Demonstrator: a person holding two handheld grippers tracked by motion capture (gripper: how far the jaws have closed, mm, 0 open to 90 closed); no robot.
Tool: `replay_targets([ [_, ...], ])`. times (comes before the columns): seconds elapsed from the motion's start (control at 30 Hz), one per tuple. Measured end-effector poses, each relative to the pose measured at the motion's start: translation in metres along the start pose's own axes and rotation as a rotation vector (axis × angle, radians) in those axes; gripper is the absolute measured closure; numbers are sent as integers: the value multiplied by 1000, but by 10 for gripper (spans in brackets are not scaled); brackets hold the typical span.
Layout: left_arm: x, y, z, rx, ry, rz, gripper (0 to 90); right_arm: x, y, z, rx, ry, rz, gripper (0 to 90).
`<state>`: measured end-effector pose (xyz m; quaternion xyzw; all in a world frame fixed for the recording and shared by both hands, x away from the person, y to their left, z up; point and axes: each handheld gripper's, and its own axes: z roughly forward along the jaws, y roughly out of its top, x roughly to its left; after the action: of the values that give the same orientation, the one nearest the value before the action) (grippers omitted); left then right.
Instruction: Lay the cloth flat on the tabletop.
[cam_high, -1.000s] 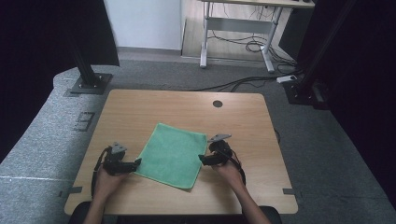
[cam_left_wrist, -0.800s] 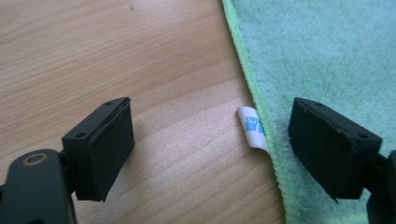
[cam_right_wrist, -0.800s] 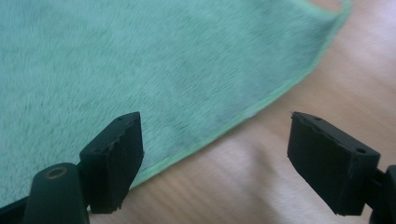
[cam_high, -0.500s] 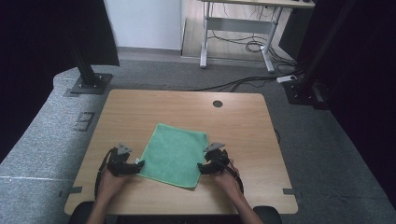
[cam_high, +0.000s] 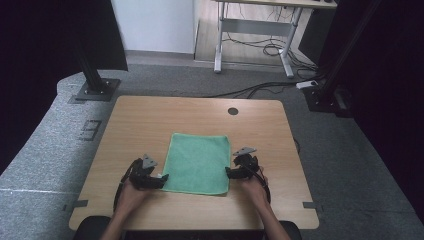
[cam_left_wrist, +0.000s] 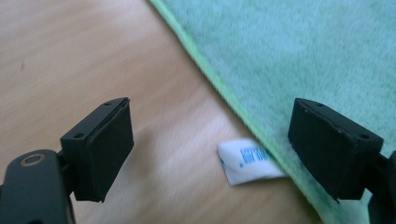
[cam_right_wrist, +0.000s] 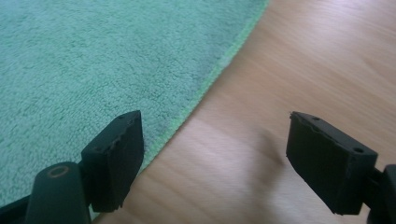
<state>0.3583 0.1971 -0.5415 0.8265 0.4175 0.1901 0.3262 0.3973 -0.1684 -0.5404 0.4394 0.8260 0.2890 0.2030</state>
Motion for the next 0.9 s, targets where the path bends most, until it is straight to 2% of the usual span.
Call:
replay_targets([
  [0.1,-1,8,12,1,1,2,143,-11,-1,0,-3,-21,16,195],
  [0.13,-2,12,20,1,-16,-15,143,-13,-2,0,-4,-23,23,196],
  [0.2,-3,14,21,-2,-13,-13,145,-16,-3,0,-7,-31,31,196],
  [0.27,-7,16,23,-6,-10,11,146,-21,-3,1,-12,-37,38,196],
  [0.37,-8,16,24,-3,-16,0,146,-29,-4,3,-24,-33,64,190],
  [0.63,-6,15,23,10,-26,-37,144,-28,-6,5,-57,-34,73,210],
  [0.9,-7,15,22,0,-17,-34,142,-30,-7,6,-61,-17,90,218],
])
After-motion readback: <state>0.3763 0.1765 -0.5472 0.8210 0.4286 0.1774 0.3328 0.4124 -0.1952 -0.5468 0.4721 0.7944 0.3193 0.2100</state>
